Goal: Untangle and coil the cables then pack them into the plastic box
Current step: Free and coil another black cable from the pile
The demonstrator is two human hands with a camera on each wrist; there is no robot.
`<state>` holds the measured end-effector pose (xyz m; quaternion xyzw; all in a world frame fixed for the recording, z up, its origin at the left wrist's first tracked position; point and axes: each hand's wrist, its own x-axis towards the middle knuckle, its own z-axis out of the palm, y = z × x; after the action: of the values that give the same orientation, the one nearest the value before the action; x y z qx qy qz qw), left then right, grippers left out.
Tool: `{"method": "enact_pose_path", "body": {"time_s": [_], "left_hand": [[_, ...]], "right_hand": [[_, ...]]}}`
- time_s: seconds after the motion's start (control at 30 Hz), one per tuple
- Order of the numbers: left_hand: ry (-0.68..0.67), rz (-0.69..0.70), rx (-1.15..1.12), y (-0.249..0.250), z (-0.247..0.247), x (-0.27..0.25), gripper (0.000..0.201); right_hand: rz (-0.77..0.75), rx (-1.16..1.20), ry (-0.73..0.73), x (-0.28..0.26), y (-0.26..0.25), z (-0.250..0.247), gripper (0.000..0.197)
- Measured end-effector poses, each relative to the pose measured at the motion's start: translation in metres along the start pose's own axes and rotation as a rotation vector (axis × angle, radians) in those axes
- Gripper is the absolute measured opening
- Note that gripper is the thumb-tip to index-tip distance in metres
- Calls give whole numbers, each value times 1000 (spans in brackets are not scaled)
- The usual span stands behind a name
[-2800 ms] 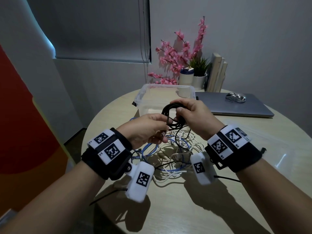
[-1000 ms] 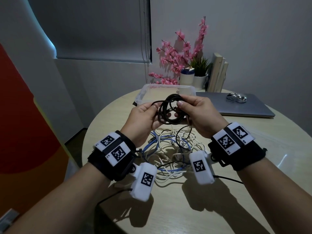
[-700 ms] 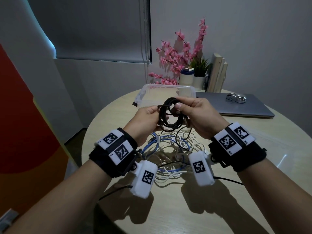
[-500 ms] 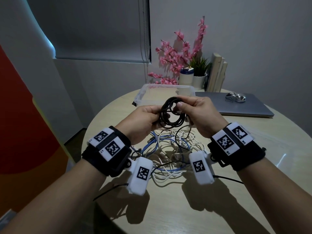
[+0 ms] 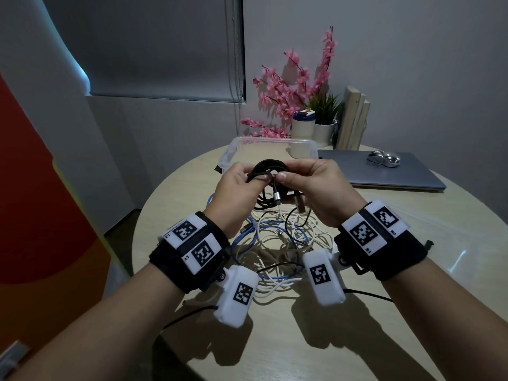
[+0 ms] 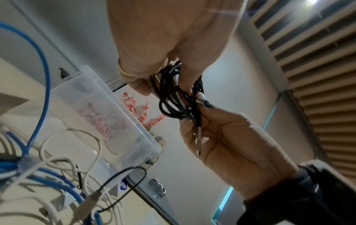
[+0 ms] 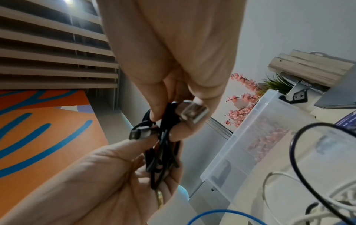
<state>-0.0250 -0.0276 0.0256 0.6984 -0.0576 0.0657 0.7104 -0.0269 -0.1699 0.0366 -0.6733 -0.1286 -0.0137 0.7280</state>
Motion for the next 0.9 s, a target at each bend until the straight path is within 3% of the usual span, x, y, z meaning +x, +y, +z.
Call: {"method": "enact_pose_path", "body": {"time_s": [0.23, 0.47, 0.63, 0.9], "left_hand": [[-29, -81, -206, -1, 0, 1, 9], [-249, -177, -246, 6, -3, -5, 12], [-370, -149, -202, 10, -5, -7, 10], [-293, -66, -325, 5, -3, -9, 10]], "right_hand": [[-4, -3, 32, 0, 0, 1, 16], [2, -26, 72, 1, -3, 1, 15], [28, -30, 71, 2, -7, 1, 15], [119, 107, -90, -2, -13, -7, 16]]}}
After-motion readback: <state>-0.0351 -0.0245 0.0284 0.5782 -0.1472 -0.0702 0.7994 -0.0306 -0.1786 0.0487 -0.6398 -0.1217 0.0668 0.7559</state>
